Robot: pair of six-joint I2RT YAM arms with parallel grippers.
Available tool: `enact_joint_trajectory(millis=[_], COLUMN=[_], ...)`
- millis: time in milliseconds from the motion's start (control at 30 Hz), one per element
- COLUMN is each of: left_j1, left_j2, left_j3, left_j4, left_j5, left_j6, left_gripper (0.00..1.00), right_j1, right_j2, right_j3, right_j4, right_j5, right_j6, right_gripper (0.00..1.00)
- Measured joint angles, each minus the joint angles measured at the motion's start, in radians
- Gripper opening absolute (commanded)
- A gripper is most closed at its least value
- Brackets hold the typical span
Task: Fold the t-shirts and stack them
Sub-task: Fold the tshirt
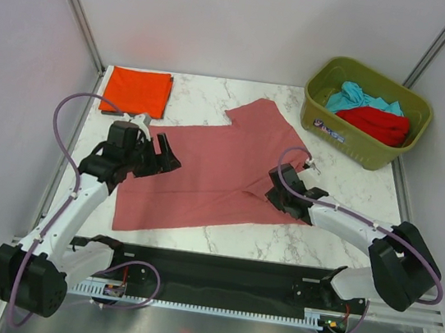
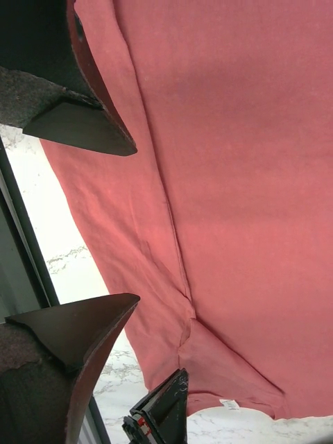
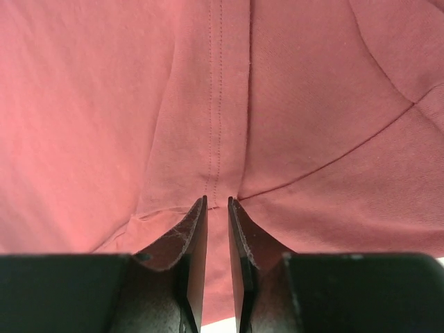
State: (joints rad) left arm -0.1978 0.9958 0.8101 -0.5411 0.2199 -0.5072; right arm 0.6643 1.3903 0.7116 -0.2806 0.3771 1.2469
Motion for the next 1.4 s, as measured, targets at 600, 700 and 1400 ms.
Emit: enact_joint_trajectory(millis=[600,700,1400], left_j1=[0.042,0.048,0.074], left_j2=[0.014,0.016,0.027], left_j3=[0.000,0.000,0.000], left_j4=[0.000,0.000,0.000], left_j5=[0.023,0.026,0.051], left_j6=[0.000,0.000,0.000], left_gripper=[0.87,0.87,0.87], right_j1=[-0.007,-0.007,-0.005], right_j2=[0.072,0.083,0.142], right_j3=[-0.007,-0.011,0.073], right_j4=[0.044,0.047,0.109], right_j5=[-0.005,-0.005,0.037], right_j6=[0.090,0.097,-0.020], right_gripper=[0.29,0.29,0.00])
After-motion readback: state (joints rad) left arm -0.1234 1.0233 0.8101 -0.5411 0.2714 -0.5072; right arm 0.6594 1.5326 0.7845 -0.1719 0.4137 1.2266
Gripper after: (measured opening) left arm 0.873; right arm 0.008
